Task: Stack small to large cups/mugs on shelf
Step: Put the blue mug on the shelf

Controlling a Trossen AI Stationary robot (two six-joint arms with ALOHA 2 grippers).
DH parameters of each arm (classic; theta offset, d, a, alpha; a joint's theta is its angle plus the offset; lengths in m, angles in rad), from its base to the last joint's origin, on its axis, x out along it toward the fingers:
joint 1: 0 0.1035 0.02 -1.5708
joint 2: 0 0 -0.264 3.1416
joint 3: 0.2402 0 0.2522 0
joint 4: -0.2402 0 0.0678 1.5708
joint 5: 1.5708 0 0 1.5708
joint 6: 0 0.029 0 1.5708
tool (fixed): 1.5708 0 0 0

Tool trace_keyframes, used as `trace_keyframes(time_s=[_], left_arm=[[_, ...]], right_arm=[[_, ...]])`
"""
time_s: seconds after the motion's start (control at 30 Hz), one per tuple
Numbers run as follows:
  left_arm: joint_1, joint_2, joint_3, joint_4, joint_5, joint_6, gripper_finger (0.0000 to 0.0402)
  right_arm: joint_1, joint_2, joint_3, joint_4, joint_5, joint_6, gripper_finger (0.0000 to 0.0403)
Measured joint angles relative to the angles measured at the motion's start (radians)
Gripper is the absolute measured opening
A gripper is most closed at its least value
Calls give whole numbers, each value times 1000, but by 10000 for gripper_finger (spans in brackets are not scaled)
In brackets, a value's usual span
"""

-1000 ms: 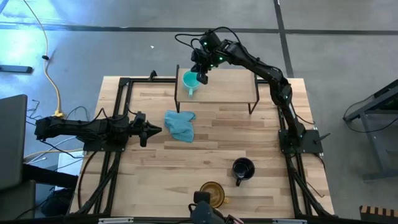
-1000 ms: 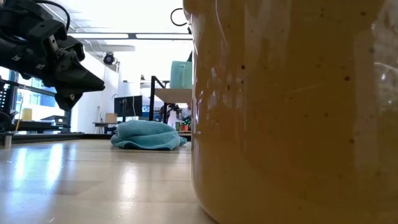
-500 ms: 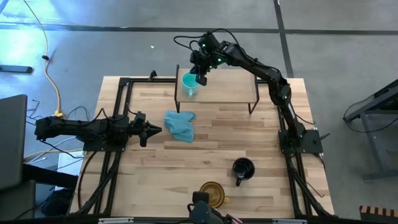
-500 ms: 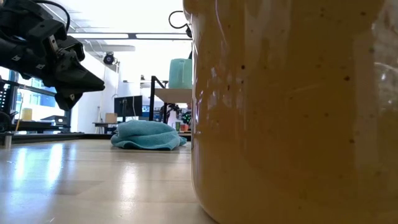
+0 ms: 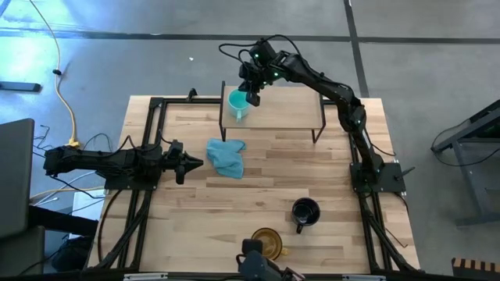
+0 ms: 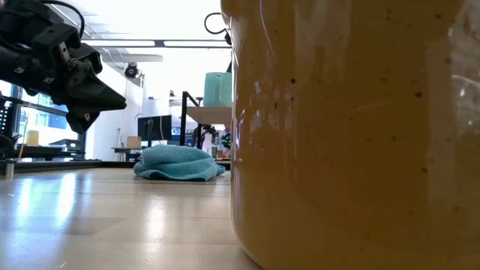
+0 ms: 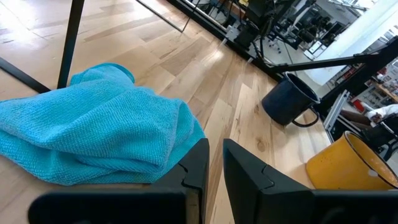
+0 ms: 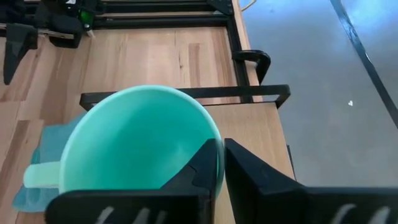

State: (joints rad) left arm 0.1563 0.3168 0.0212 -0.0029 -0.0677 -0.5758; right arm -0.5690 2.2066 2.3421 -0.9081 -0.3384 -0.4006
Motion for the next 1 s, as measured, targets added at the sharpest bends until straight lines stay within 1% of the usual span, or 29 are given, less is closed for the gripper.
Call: trace_keyframes(time_s=[0.1, 0.2, 0.3, 0.6, 1.0], left_arm=[[0, 0, 0, 0, 0, 0, 37], [0, 0, 0, 0, 0, 1, 37], [0, 0, 0, 0, 0, 1, 37], [0, 0, 0, 0, 0, 3, 37], [0, 0, 0, 0, 0, 3, 37]], right_arm=[[0, 0, 0, 0, -2, -7, 38], [0, 0, 0, 0, 19, -9, 58], [0, 0, 0, 0, 25, -9, 69], [0, -2, 0, -1, 25, -9, 71], [3, -2, 1, -71, 44, -1, 71]])
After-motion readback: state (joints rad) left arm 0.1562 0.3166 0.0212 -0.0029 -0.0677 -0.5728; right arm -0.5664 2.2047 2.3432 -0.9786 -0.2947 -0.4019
